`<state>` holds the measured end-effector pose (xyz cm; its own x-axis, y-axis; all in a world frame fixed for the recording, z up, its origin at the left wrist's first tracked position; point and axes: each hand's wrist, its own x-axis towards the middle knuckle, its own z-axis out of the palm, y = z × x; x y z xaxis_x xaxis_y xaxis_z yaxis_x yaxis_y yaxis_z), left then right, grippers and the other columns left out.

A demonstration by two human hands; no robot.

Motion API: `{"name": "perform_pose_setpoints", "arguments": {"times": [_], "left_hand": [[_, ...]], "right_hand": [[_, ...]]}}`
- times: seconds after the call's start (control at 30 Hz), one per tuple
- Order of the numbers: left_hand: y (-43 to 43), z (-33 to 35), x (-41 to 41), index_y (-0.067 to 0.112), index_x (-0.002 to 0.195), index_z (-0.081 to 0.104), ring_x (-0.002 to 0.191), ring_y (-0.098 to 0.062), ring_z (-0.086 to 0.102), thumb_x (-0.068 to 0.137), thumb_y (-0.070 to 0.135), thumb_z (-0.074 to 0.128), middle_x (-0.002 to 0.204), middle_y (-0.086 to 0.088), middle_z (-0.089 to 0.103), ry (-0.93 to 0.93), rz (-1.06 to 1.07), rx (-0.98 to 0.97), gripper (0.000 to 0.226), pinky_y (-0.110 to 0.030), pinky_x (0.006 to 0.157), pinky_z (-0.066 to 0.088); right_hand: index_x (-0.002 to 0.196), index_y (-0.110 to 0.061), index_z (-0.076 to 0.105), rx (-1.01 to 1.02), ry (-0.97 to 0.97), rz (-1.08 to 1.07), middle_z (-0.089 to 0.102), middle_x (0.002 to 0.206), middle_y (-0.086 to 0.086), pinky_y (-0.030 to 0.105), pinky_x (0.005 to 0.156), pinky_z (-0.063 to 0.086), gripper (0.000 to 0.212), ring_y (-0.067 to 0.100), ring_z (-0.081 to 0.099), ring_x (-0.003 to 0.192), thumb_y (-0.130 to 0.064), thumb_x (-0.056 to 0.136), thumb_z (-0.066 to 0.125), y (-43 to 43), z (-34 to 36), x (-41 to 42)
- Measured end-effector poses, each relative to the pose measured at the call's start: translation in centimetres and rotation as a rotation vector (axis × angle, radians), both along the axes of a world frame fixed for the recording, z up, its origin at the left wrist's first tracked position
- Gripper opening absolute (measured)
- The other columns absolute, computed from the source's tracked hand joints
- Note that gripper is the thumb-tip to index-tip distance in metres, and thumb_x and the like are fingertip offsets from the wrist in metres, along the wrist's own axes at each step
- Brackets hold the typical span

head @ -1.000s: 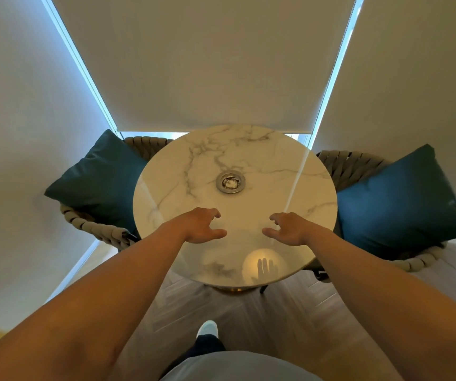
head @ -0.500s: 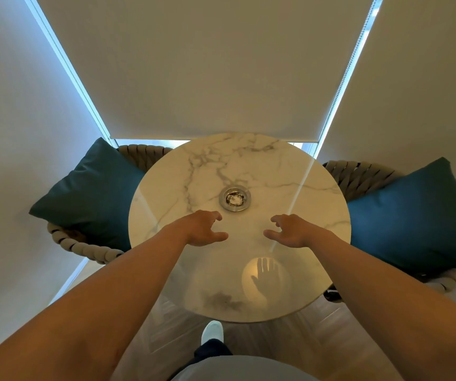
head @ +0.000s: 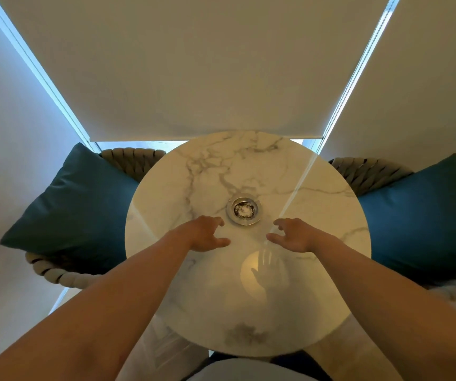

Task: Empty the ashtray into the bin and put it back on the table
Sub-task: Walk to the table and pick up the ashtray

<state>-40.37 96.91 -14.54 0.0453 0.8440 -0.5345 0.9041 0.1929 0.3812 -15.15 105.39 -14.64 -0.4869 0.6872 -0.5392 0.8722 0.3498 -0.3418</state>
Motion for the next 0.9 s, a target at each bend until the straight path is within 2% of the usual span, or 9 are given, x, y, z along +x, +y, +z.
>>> {"name": "perform_pose_setpoints", "arguments": {"times": [0.23,0.43,0.53,0.6,0.7,0.9], "left_hand": [[2.2,-2.8,-0.6,0.019,0.145,0.038,0.124,-0.024,0.052,0.087,0.057,0.061,0.142,-0.008,0.05,-0.013,-0.023,-0.043,0.073,-0.041,0.104,0.042],[4.7,-6.5,-0.9,0.017,0.147,0.032,0.129,-0.022,0.047,0.082,0.057,0.066,0.146,-0.006,0.046,0.014,0.087,0.04,0.084,-0.04,0.104,0.041],[6.1,-8.8,-1.0,0.019,0.15,0.025,0.132,-0.02,0.044,0.074,0.061,0.071,0.147,-0.004,0.042,0.002,0.177,0.097,0.098,-0.041,0.104,0.041],[7.1,-10.2,-1.0,0.02,0.151,0.021,0.133,-0.02,0.041,0.069,0.063,0.074,0.147,-0.003,0.039,-0.007,0.207,0.125,0.107,-0.041,0.104,0.041],[8.3,-12.0,-0.7,0.02,0.151,0.016,0.132,-0.02,0.041,0.062,0.064,0.078,0.145,-0.002,0.038,0.003,0.22,0.144,0.117,-0.041,0.103,0.041],[10.1,-13.7,-0.5,0.022,0.15,0.013,0.129,-0.022,0.041,0.049,0.072,0.076,0.141,0.001,0.037,0.091,0.216,0.166,0.129,-0.042,0.099,0.043]], "right_hand": [[0.145,-0.01,0.037,-0.085,0.043,-0.143,0.051,0.144,0.014,0.033,0.105,0.036,0.07,0.029,0.047,0.132,-0.055,0.092,0.049,1.7,-2.1,-0.4],[0.133,-0.009,0.053,-0.107,0.237,-0.359,0.065,0.125,0.011,0.029,0.091,0.041,0.054,0.028,0.059,0.115,-0.044,0.093,0.055,5.5,-5.0,-1.9],[0.125,-0.007,0.059,-0.157,0.359,-0.539,0.068,0.113,0.014,0.041,0.092,0.051,0.044,0.032,0.066,0.103,-0.035,0.091,0.059,7.7,-7.4,-2.9],[0.118,-0.006,0.061,-0.202,0.418,-0.662,0.071,0.1,0.016,0.044,0.083,0.055,0.035,0.032,0.069,0.085,-0.028,0.09,0.06,9.0,-8.9,-3.5],[0.109,0.0,0.061,-0.317,0.524,-0.85,0.065,0.076,0.017,0.038,0.061,0.05,0.026,0.028,0.058,0.06,-0.018,0.09,0.06,10.3,-10.9,-4.1],[0.095,0.002,0.063,-0.366,0.586,-0.921,0.063,0.066,0.015,0.03,0.047,0.045,0.016,0.025,0.055,0.049,-0.012,0.089,0.059,11.5,-13.4,-4.9]]}}
